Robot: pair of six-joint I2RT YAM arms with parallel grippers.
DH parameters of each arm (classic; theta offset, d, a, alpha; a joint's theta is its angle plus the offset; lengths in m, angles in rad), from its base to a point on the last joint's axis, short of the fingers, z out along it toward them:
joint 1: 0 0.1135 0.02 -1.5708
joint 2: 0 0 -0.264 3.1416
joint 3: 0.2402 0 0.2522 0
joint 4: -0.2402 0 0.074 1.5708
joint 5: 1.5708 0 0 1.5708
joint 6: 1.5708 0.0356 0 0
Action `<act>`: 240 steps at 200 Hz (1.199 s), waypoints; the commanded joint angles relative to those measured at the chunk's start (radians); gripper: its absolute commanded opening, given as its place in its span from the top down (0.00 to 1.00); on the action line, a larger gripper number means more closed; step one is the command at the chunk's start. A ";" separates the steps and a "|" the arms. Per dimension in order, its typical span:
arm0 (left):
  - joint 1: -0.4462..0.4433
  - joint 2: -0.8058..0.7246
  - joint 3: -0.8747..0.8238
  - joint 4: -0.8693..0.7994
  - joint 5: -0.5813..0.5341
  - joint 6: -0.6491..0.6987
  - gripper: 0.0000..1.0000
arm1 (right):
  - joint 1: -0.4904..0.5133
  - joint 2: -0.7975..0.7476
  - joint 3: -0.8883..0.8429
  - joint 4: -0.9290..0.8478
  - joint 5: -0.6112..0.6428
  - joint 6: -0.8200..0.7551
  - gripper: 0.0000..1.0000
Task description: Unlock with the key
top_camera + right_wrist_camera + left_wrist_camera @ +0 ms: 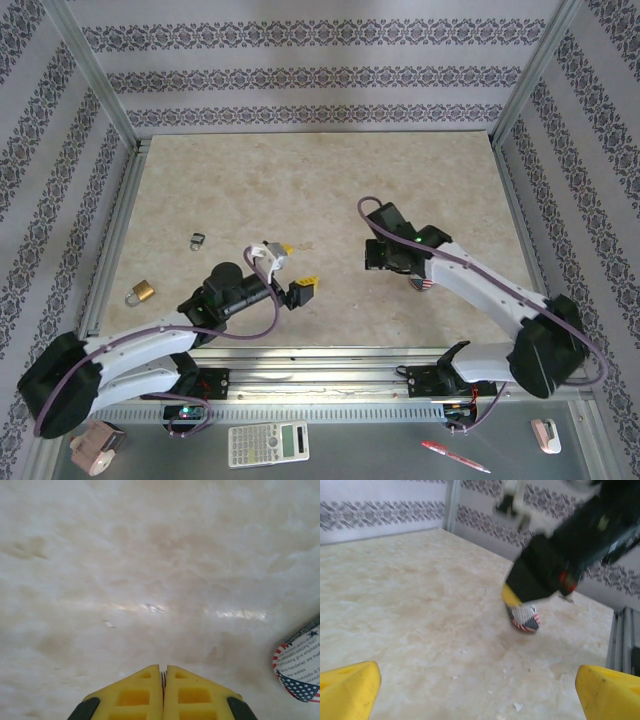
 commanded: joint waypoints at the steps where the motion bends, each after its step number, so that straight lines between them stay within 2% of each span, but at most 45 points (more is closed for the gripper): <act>1: -0.060 0.120 0.035 0.188 0.042 0.046 0.00 | -0.013 -0.078 0.047 0.001 -0.063 0.051 1.00; 42: -0.127 0.432 0.166 0.427 0.015 0.047 0.00 | -0.034 -0.177 0.044 0.067 -0.133 0.178 1.00; 64: -0.135 0.590 0.216 0.664 0.014 0.000 0.07 | -0.035 -0.195 0.046 0.068 -0.130 0.209 1.00; 81: -0.148 0.675 0.264 0.760 0.021 -0.026 0.14 | -0.038 -0.198 0.039 0.073 -0.133 0.226 1.00; 153: -0.186 0.783 0.372 0.762 -0.049 -0.012 0.25 | -0.048 -0.218 -0.010 0.131 -0.156 0.278 1.00; 240: -0.187 0.804 0.387 0.722 -0.093 0.010 0.49 | -0.049 -0.228 -0.043 0.163 -0.178 0.300 1.00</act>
